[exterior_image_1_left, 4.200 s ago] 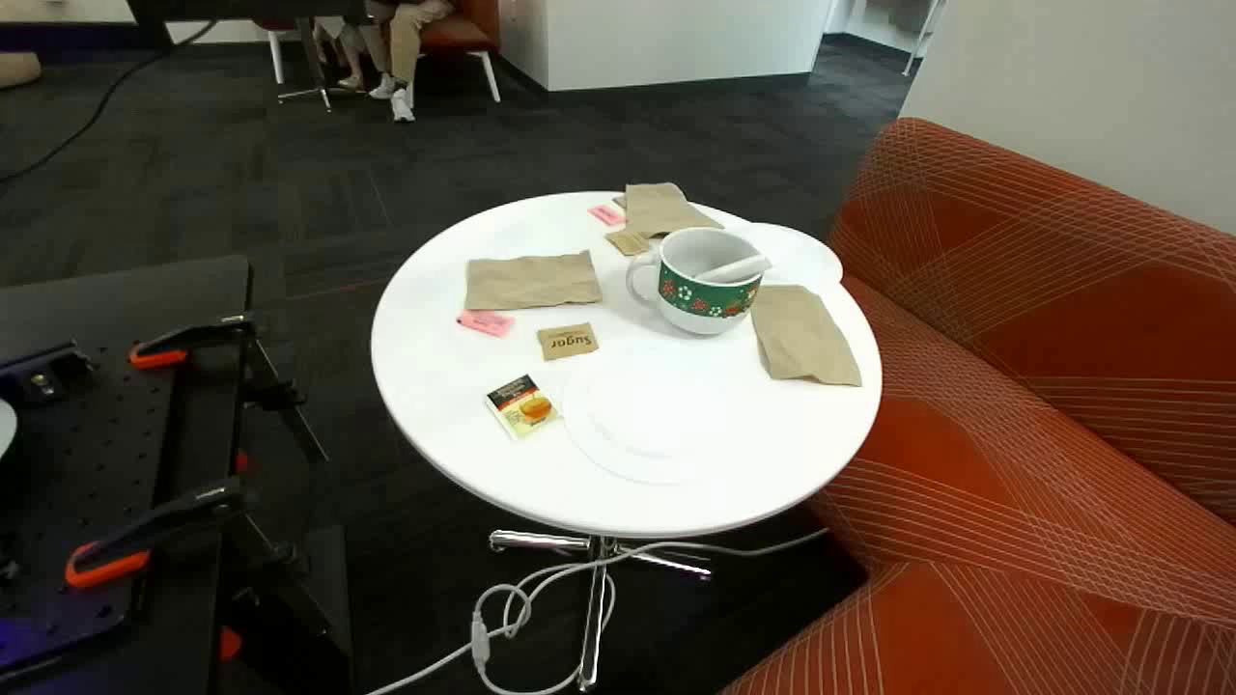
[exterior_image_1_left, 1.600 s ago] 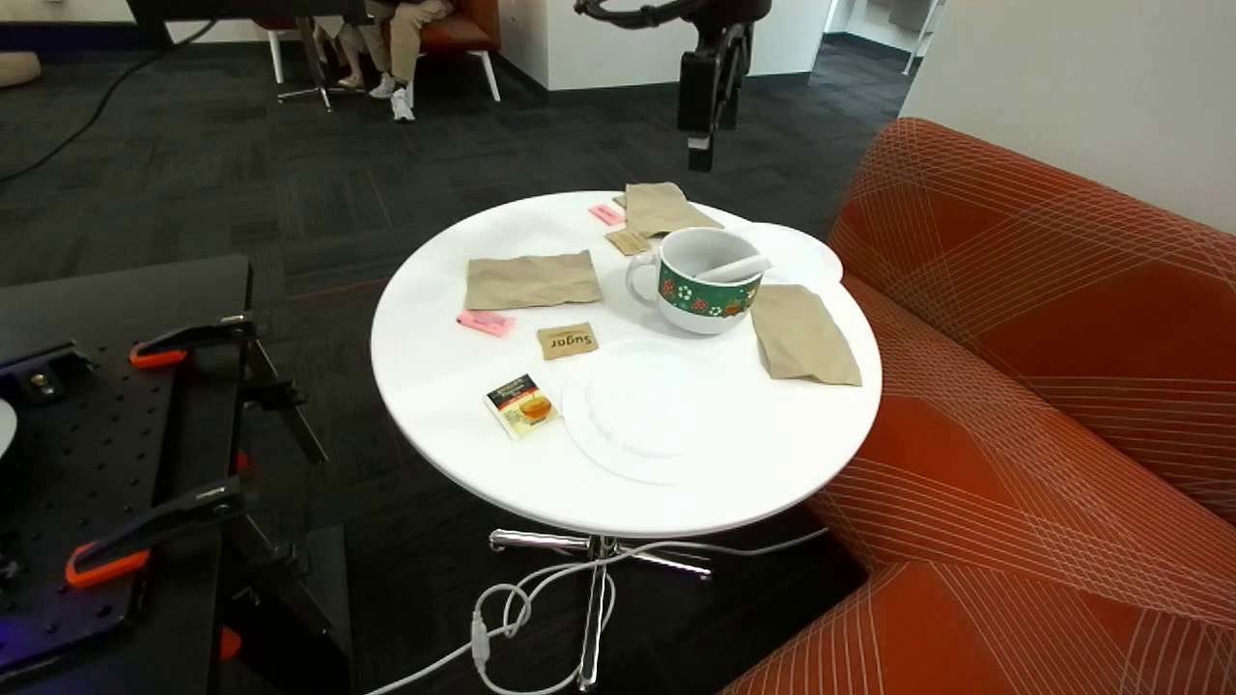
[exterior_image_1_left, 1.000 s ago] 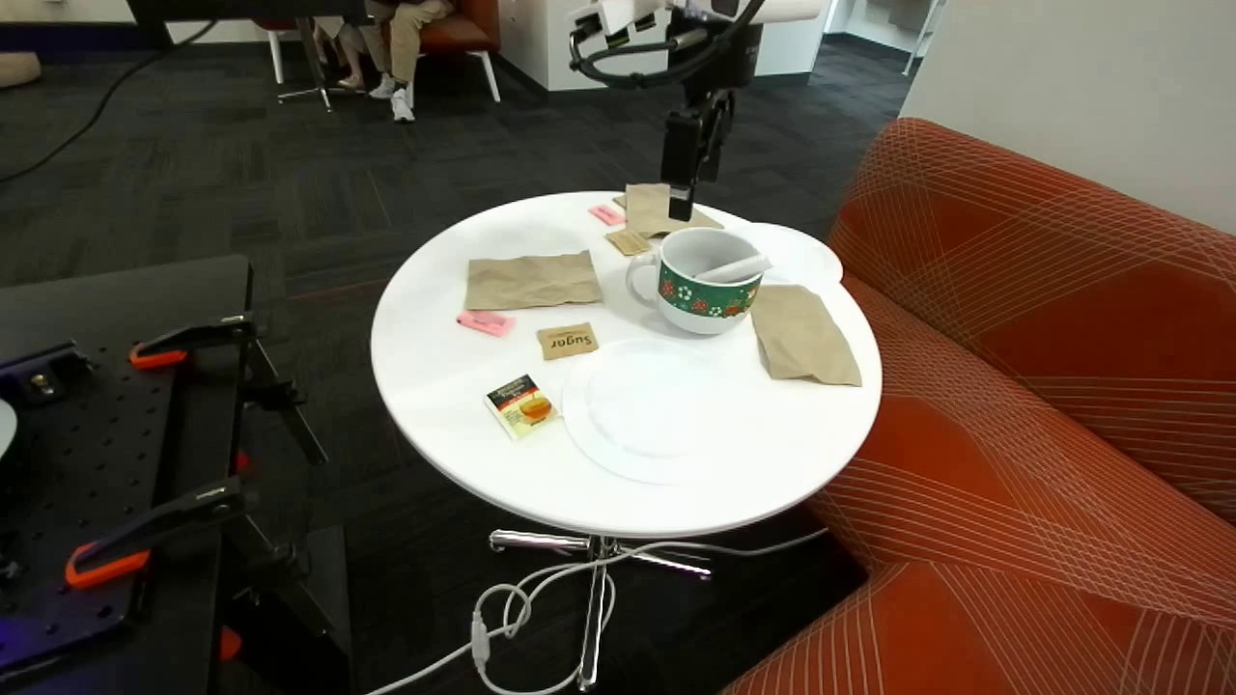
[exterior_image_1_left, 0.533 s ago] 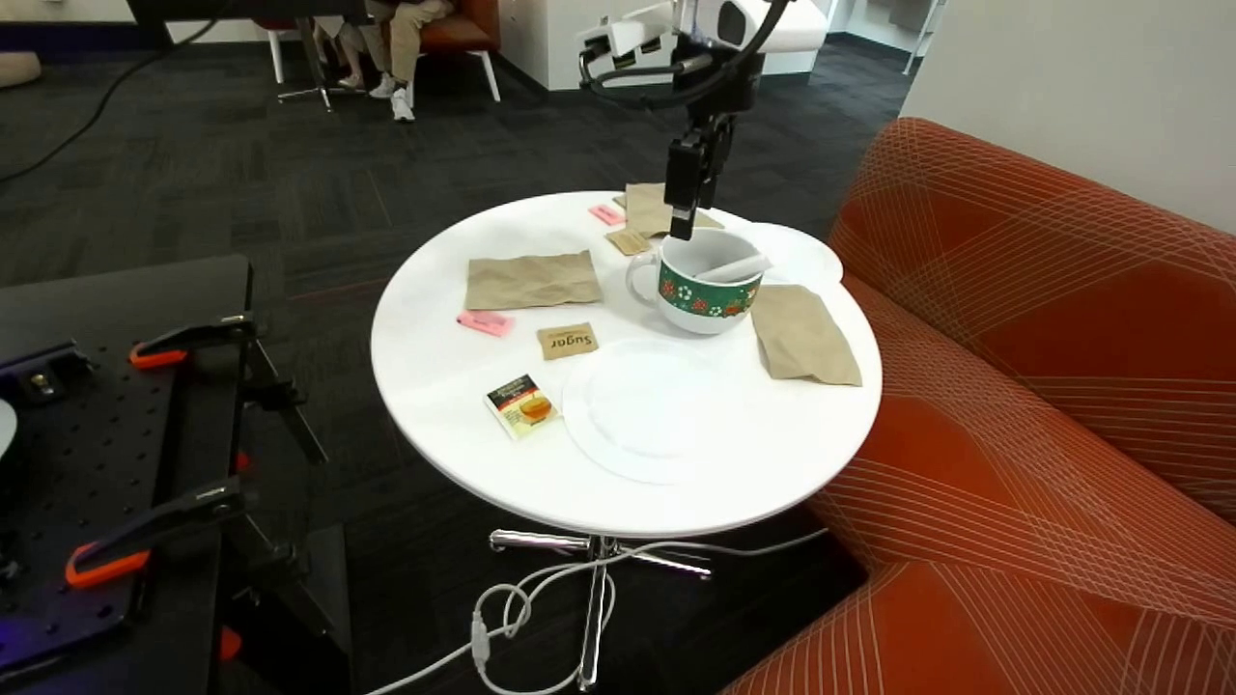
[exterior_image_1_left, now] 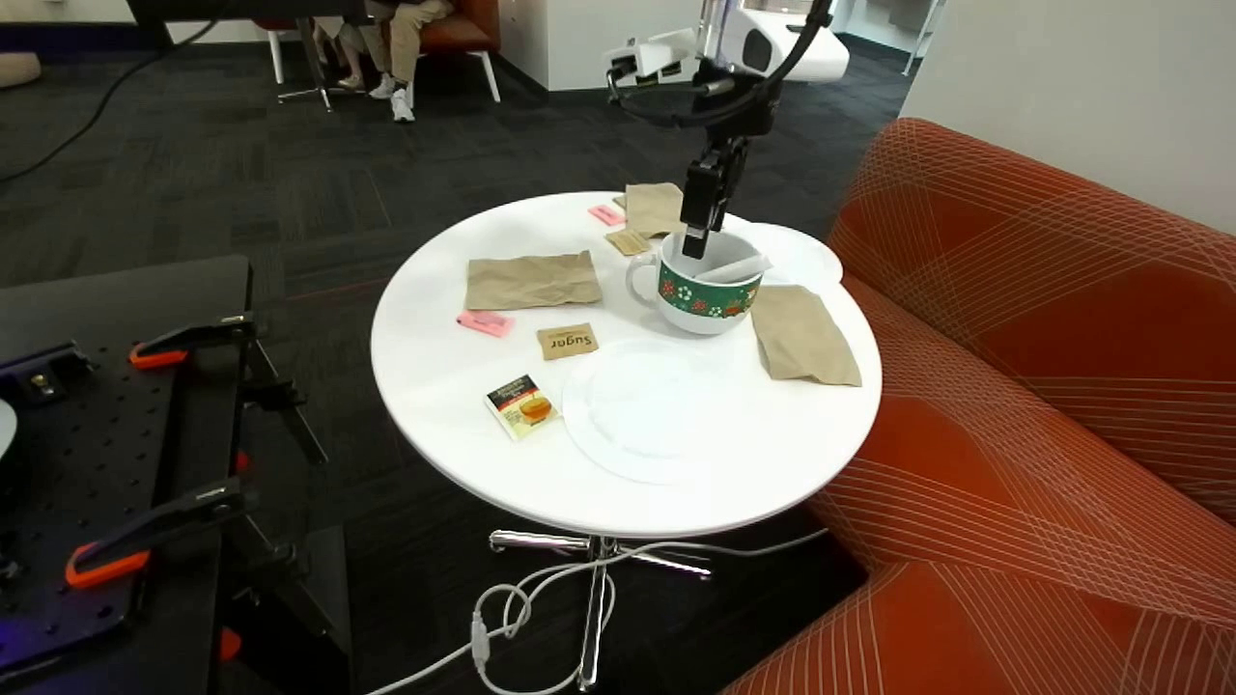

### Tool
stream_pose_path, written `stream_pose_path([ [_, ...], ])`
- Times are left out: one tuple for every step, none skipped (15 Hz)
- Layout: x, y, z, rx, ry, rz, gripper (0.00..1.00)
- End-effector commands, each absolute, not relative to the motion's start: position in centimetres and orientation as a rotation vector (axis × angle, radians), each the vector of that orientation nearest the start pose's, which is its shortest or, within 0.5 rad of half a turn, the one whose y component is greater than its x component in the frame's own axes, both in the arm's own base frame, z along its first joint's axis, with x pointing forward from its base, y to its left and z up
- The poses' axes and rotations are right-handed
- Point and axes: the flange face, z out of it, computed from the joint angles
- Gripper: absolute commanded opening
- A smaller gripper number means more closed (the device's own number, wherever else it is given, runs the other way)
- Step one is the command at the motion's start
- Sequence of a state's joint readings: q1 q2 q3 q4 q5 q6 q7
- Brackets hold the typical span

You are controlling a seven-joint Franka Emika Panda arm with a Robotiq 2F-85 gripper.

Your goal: Remove the marker from the white and green mug

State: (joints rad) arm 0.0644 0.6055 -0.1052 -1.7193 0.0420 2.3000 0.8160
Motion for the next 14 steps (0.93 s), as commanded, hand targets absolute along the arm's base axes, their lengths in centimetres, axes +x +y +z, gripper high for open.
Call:
stream_pose_path([
  [68.5,-2.0,23.2,-2.881,1.371,0.041,0.72],
  [68.8,-1.9,23.0,-2.884,1.370,0.036,0.72],
  [69.0,-1.9,22.7,-2.887,1.367,0.027,0.73],
  [69.3,-1.9,22.5,-2.889,1.365,0.022,0.74],
  [69.5,-1.9,22.3,-2.892,1.368,0.010,0.73],
  [69.7,-1.9,22.0,-2.893,1.370,0.004,0.73],
  [69.9,-2.0,21.8,-2.894,1.373,0.004,0.71],
  [70.1,-2.1,21.5,-2.897,1.377,-0.001,0.72],
  [70.2,-2.3,21.2,-2.898,1.388,-0.001,0.70],
  [70.4,-2.4,20.9,-2.900,1.391,-0.006,0.70],
  [70.6,-2.6,20.6,-2.903,1.399,-0.008,0.70],
  [70.8,-2.7,20.3,-2.904,1.405,-0.011,0.69],
  [71.0,-2.9,20.1,-2.903,1.412,-0.020,0.69],
  [71.2,-2.9,19.9,-2.903,1.422,-0.024,0.69],
])
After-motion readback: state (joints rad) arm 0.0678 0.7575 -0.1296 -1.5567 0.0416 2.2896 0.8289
